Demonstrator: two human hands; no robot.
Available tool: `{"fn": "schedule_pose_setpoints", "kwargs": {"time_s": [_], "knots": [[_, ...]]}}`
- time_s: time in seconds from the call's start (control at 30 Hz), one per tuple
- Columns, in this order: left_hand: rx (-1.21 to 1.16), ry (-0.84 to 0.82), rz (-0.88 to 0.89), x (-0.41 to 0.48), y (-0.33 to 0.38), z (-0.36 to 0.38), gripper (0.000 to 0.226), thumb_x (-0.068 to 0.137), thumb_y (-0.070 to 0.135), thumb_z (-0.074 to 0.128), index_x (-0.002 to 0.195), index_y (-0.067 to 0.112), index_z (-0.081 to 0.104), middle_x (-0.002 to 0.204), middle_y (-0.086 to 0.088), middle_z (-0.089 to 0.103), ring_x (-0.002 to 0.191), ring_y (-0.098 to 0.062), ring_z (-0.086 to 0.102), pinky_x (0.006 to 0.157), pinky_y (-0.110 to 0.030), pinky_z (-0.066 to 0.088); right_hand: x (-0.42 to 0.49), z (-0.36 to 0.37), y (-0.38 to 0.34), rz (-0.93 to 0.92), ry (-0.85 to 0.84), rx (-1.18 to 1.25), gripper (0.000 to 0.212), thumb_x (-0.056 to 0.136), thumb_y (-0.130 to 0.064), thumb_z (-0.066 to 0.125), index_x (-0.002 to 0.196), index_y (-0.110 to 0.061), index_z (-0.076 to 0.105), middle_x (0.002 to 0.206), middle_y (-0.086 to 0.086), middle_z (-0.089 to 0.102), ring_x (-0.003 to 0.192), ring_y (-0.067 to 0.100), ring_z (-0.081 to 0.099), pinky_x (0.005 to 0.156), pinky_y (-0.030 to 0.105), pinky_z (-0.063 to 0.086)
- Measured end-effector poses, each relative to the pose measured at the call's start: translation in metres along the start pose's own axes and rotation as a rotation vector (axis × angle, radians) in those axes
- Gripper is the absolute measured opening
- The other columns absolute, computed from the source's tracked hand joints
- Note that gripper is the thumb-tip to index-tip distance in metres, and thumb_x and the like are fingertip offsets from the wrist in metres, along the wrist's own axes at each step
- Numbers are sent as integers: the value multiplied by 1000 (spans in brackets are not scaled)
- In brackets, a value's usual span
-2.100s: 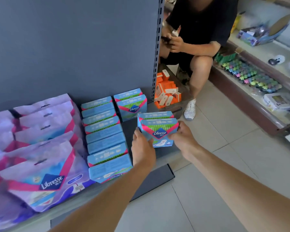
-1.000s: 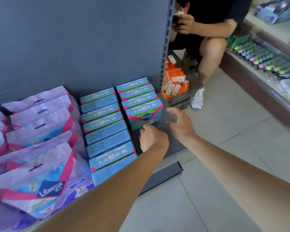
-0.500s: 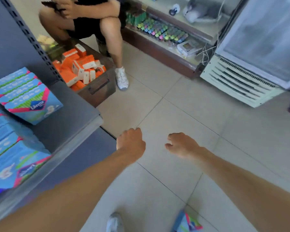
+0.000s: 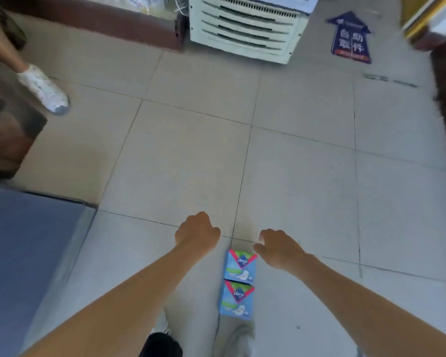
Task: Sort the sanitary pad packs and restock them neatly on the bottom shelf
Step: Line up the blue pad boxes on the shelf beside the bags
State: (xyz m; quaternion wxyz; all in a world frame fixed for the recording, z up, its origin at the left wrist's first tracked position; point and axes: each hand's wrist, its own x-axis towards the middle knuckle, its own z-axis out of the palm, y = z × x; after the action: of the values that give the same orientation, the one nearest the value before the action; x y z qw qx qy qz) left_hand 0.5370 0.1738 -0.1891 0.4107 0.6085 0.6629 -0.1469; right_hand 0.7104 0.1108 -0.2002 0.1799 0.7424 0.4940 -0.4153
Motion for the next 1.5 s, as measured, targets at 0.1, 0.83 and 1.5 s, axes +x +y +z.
{"fn": "schedule_pose_setpoints", "kwargs": {"time_s": [0.1, 0.83, 1.5], "knots": [[-22, -78, -42, 23, 0, 52, 31, 87, 25, 51, 109, 7, 62, 107, -13, 65, 99, -29, 62, 72, -26, 42, 21, 43, 47, 99, -24, 101, 36, 94, -30, 44, 119, -7, 54, 122, 13, 58, 111, 27, 55, 82, 30, 43], [-225, -209, -189, 191, -78, 344, 62, 88, 47, 59, 128, 1, 47, 118, -11, 58, 106, -27, 57, 76, -27, 40, 214, 300, 148, 398, 78, 1020, 65, 89, -43, 61, 140, -8, 39, 136, 8, 50, 122, 24, 50, 89, 27, 37], [-535, -103, -126, 118, -80, 241, 49, 85, 31, 69, 118, 1, 51, 117, -13, 62, 103, -26, 61, 73, -25, 44, 149, 203, 83, 159, 76, 1163, 27, 88, 3, 60, 115, 2, 57, 83, 5, 63, 73, 20, 62, 55, 20, 48]]}}
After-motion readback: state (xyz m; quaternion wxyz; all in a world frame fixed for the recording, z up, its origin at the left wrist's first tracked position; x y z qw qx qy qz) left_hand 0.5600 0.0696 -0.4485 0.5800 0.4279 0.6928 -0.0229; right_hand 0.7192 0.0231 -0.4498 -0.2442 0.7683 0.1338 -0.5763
